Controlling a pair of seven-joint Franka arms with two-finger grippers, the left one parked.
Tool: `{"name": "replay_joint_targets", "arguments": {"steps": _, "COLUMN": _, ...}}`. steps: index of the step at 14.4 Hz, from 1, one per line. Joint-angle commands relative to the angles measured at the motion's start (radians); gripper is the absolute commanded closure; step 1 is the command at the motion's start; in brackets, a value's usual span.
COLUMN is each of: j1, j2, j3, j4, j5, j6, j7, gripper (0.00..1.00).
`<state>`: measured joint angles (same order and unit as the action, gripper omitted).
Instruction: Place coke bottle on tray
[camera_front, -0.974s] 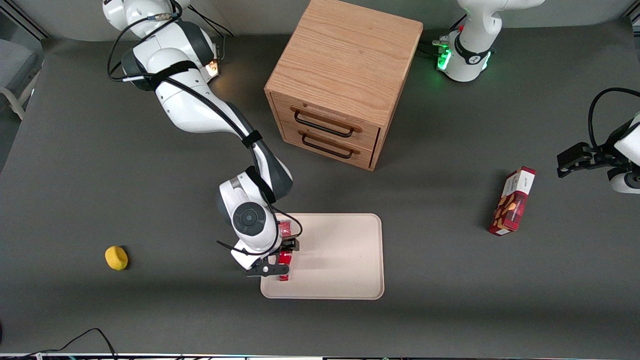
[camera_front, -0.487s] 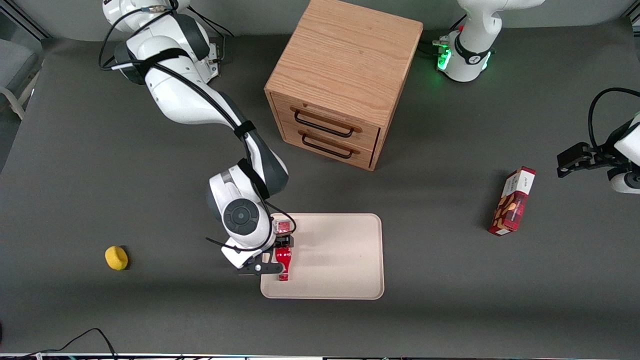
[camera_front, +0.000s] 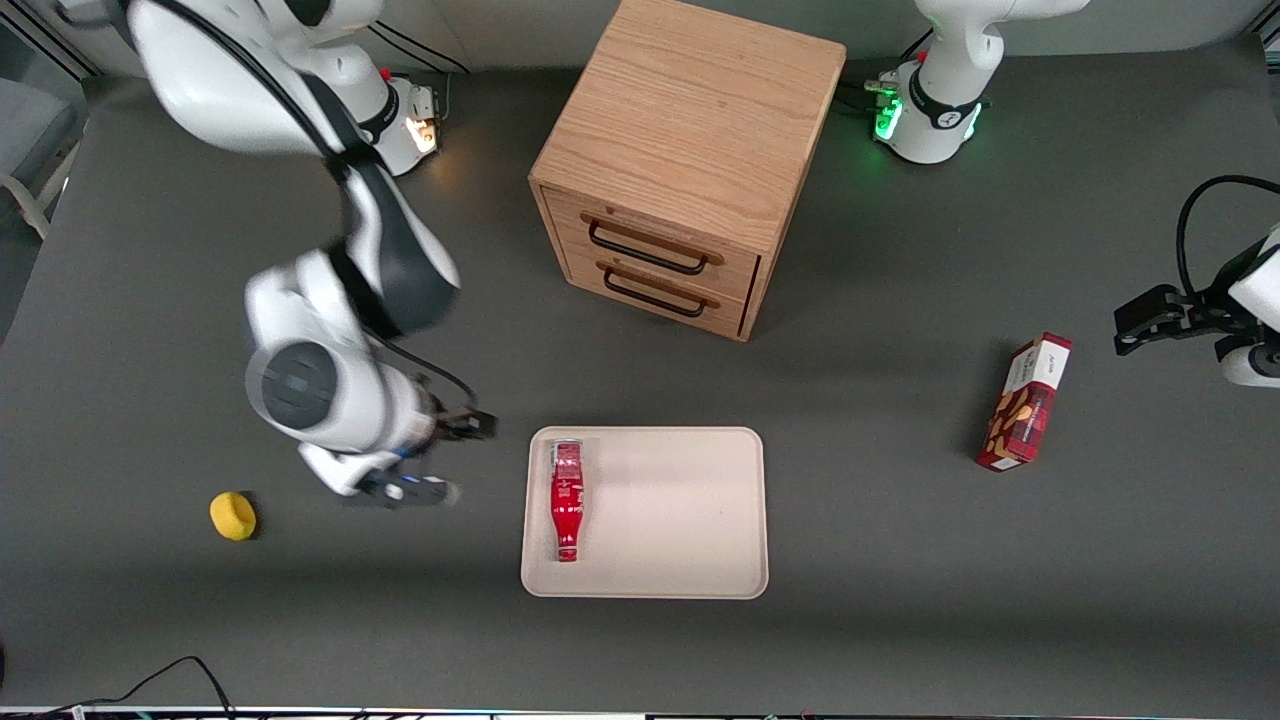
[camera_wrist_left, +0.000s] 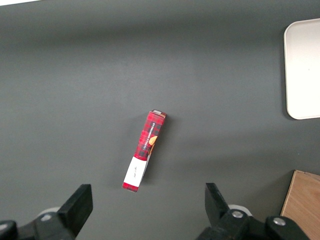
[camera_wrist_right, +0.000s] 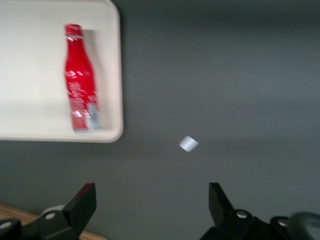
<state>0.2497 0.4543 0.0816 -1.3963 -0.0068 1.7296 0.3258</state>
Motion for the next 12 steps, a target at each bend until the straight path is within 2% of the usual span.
{"name": "replay_joint_targets", "arguments": {"steps": 1, "j1": -0.108, "j2": -0.346, "j3": 0.017, "j4": -0.354, "j5": 0.042, "j6": 0.01, "j7": -0.152, "gripper": 0.0}}
{"name": "replay_joint_targets", "arguments": {"steps": 2, "j1": -0.116, "j2": -0.408, "j3": 0.003, "j4": -0.392, "j5": 0.048, "j6": -0.014, "j7": -0.201, "gripper": 0.0}}
{"name": "replay_joint_targets", "arguments": {"steps": 4, "j1": -0.086, "j2": -0.518, "j3": -0.084, "j4": -0.46, "j5": 0.048, "j6": -0.03, "j7": -0.235, "gripper": 0.0}}
{"name": "replay_joint_targets", "arguments": {"steps": 7, "j1": 0.041, "j2": -0.6, "j3": -0.247, "j4": -0.465, "j5": 0.044, "j6": -0.081, "j7": -0.231, "gripper": 0.0}}
{"name": "replay_joint_targets", "arguments": {"steps": 12, "j1": 0.043, "j2": -0.588, "j3": -0.264, "j4": -0.422, "j5": 0.013, "j6": -0.093, "j7": -0.235, "gripper": 0.0}}
